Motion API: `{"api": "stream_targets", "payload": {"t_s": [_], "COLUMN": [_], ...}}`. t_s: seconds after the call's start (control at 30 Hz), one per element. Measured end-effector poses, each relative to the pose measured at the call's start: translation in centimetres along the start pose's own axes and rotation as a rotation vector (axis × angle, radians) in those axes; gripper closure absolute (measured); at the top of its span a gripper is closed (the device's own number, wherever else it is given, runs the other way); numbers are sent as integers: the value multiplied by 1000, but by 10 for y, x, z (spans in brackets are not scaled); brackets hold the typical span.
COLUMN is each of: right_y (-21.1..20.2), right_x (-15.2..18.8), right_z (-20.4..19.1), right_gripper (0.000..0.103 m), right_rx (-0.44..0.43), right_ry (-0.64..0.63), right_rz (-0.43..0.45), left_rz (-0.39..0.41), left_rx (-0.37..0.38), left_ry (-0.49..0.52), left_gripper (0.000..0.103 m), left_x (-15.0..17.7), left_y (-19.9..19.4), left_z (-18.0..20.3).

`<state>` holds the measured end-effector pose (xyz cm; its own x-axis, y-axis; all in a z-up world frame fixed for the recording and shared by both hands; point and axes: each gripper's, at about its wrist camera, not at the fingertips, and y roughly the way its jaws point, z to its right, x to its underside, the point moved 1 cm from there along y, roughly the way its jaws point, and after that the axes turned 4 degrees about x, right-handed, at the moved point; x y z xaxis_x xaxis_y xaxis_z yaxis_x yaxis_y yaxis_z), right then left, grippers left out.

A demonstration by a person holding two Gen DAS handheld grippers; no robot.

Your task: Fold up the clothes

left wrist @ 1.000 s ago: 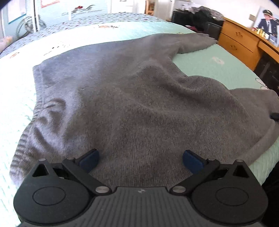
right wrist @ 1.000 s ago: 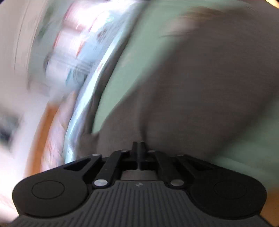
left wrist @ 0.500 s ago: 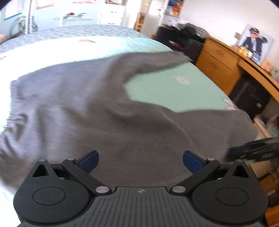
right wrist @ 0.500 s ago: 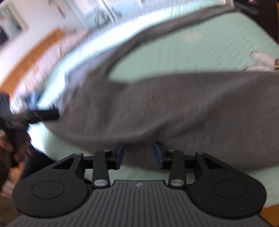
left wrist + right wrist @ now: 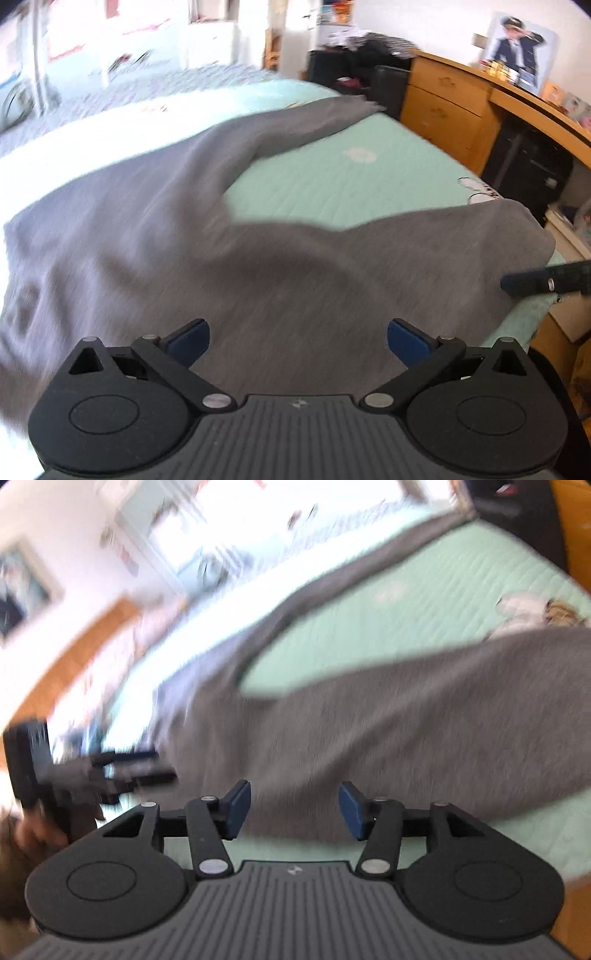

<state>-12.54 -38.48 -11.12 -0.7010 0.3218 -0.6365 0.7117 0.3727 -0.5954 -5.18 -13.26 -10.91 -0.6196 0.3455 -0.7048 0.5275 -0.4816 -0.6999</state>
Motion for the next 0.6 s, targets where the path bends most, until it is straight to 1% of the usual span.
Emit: {"api": "stream_targets", "payload": {"t_s": [0.03, 0.07, 0.1, 0.13, 0.17, 0.2, 0.23, 0.3, 0.33, 0.4, 0.47, 0.5, 0.53, 0.57, 0.6], "right_y": [1, 2, 10, 16, 20, 19, 9, -6, -7, -13, -13, -10, -4, 2, 7], "right_x": [-4, -5, -4, -2, 2, 7, 8, 7, 8, 7, 3, 1, -2, -5, -8], "right_z": [1, 3, 6, 10, 19, 31, 46, 69, 70, 72, 64, 54, 42, 29, 14], "right_gripper": [47, 46, 45, 47, 58, 101, 103, 103, 103, 103, 103, 91, 84, 83, 76], "right_rx": [8, 18, 42, 91, 169, 209, 219, 178, 205, 231, 239, 238, 215, 165, 102], "right_ry": [6, -4, -25, -51, -87, -108, -80, 32, 25, 29, 43, 10, -42, -83, -112], "right_rz": [30, 37, 23, 2, -22, -12, 3, -7, -6, -6, -3, 11, 27, 41, 51], "left_rz": [-8, -18, -46, -74, -100, -116, -110, -99, -104, -97, -95, -95, -96, -96, -98], "left_rx": [24, 39, 3, -33, -68, -90, -87, -86, -116, -106, -119, -129, -137, -140, -139], "left_ry": [22, 44, 62, 81, 87, 23, -26, -114, -102, -137, -105, -88, -73, -71, -78], "left_gripper": [1, 1, 1, 5, 1, 0, 0, 1, 0, 0, 0, 0, 0, 0, 0], "left_x": [-6, -12, -14, -17, -20, -26, -30, -38, -38, -36, -34, -35, -35, -37, -39], "left_y": [11, 23, 38, 54, 69, 80, 79, 76, 75, 72, 73, 75, 76, 78, 78], "left_z": [6, 11, 8, 5, 0, -19, -32, -56, -60, -70, -69, -69, -68, -69, -72]}}
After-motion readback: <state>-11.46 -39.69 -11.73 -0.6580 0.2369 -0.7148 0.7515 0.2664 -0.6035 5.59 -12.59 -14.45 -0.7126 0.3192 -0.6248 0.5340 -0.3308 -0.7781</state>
